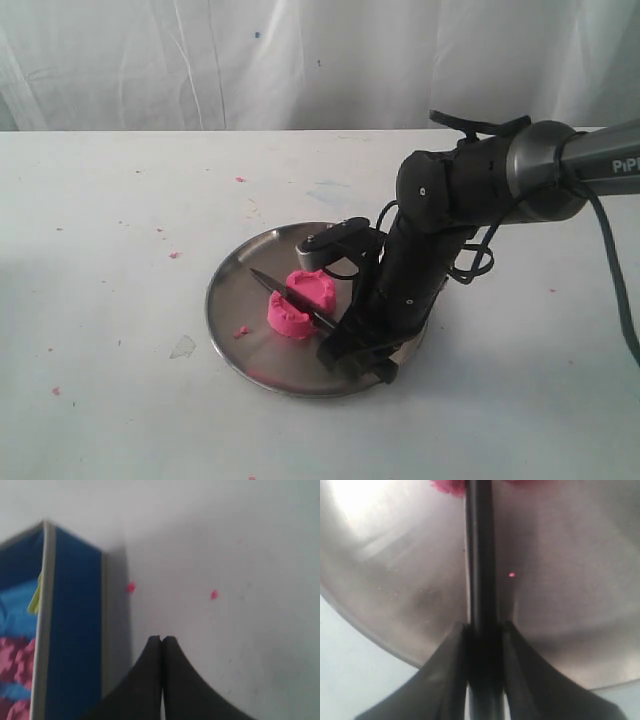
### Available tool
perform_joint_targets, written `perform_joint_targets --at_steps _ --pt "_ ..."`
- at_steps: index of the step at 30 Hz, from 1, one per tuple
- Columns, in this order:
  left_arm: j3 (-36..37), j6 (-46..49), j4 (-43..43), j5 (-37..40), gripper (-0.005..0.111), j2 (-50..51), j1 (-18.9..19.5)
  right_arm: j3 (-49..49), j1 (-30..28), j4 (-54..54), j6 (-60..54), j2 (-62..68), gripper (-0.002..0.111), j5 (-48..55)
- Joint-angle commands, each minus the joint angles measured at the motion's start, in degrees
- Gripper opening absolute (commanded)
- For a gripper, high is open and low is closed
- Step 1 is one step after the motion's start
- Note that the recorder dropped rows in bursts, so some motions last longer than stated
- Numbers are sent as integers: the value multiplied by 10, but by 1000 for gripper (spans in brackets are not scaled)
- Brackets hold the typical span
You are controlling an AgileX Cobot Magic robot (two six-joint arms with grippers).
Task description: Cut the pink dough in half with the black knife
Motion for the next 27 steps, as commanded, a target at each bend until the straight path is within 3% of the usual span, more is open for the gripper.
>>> perform_joint_targets --at_steps 1,13,22,27 --pt "16 -19 -12 -1 0 -9 11 5 -1 -50 32 10 0 -27" --pt "78 -81 -15 11 0 -148 11 5 -1 -58 34 10 0 -23" --pt "87 -141 -15 185 0 -273 11 5 -1 -57 34 10 0 -23" --pt "103 -158 -15 114 0 -345 11 5 -1 -57 34 10 0 -18"
